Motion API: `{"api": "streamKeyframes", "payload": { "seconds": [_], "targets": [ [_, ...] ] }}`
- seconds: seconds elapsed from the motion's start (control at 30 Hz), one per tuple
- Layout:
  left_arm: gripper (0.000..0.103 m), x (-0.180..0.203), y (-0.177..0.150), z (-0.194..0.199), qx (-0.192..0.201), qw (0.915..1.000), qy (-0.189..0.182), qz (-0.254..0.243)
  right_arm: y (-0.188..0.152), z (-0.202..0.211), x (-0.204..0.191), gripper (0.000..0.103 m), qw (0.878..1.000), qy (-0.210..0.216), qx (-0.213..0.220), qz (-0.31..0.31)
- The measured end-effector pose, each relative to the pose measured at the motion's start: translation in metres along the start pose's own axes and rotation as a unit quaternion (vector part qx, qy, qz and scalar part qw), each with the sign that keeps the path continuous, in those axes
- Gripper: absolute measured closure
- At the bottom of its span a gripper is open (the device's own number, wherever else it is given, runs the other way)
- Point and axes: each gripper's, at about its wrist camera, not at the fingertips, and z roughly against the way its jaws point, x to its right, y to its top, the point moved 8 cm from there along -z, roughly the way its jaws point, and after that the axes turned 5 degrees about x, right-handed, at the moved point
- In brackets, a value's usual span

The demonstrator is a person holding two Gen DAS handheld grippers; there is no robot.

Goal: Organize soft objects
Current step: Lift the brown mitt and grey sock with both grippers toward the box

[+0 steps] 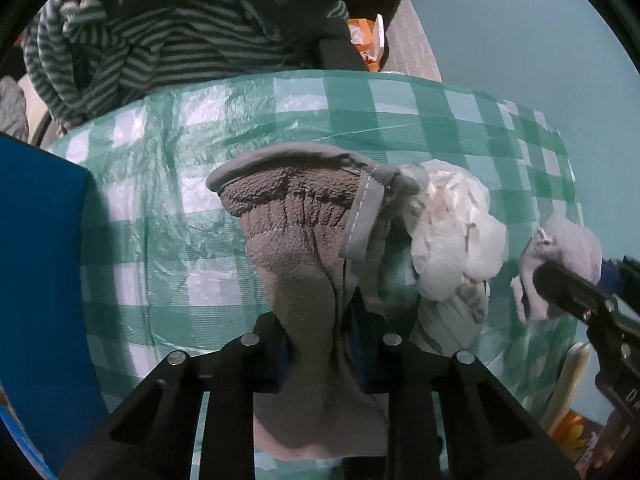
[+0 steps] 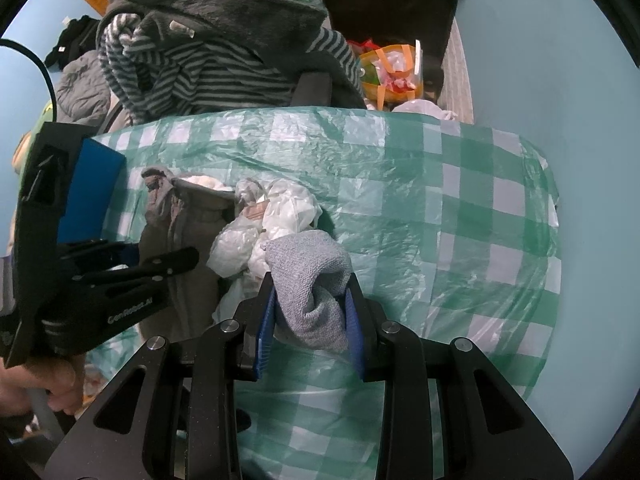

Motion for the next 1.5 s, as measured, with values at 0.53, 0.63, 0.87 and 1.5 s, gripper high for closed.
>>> {"api": "streamKeyframes", "payload": {
  "seconds": [0.53, 0.63, 0.87, 1.5],
  "targets": [
    [0.081, -0.018, -0.006, 0.059, 0.058, 0.9978, 0.015, -0.029, -0.001, 0.018, -0.019, 0.073, 1.0, -0.007, 0.013, 0.019],
    [0.081, -0.023, -0.009, 0.069, 0.067, 0.997, 0.017, -0.035, -0.001, 0.025, -0.024, 0.073, 1.0, -0.008, 0.016, 0.023],
    [0.081, -0.036, -0.015, 0.091, 0.087, 0.995, 0.021, -0.045, -0.001, 0.041, -0.04, 0.073, 0.999, -0.01, 0.026, 0.029],
    [0.081, -0.073, -0.034, 0.161, 0.136, 0.9886, 0.022, -0.062, -0.001, 0.079, -0.1, 0.073, 0.998, -0.003, 0.05, 0.047]
  ]
}}
